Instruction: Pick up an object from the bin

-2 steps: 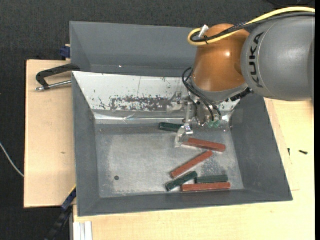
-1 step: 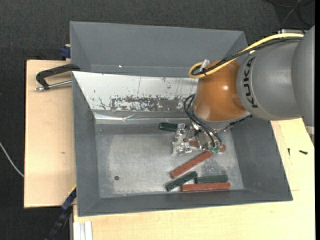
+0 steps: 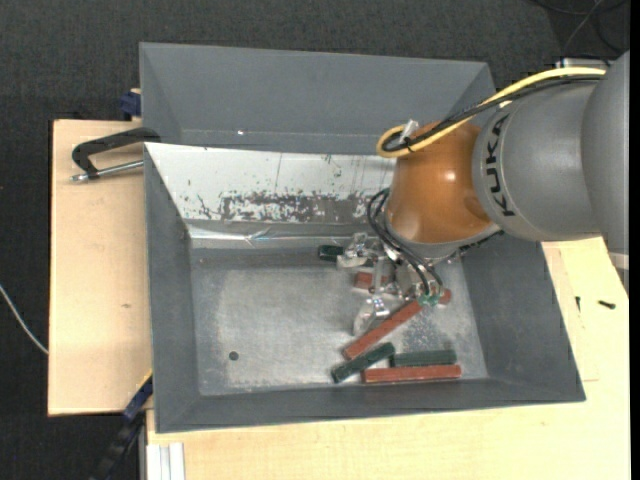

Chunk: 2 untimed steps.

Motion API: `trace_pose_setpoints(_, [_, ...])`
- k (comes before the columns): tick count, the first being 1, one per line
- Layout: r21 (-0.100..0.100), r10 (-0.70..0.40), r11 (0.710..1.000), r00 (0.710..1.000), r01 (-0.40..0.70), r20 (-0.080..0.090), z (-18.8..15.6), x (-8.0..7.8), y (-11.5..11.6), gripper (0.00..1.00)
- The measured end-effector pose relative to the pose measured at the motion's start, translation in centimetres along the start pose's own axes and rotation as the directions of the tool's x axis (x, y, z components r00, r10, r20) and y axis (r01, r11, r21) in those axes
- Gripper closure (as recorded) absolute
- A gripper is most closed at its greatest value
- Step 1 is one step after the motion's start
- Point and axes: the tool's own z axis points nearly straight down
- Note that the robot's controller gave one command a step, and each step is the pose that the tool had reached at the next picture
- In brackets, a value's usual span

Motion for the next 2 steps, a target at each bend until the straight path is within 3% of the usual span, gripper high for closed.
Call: trace_pose_setpoints(2, [-0.001,-0.003,1.0,1.0,0.003,-0.002,-0.03,0.16,-0.12,0.0])
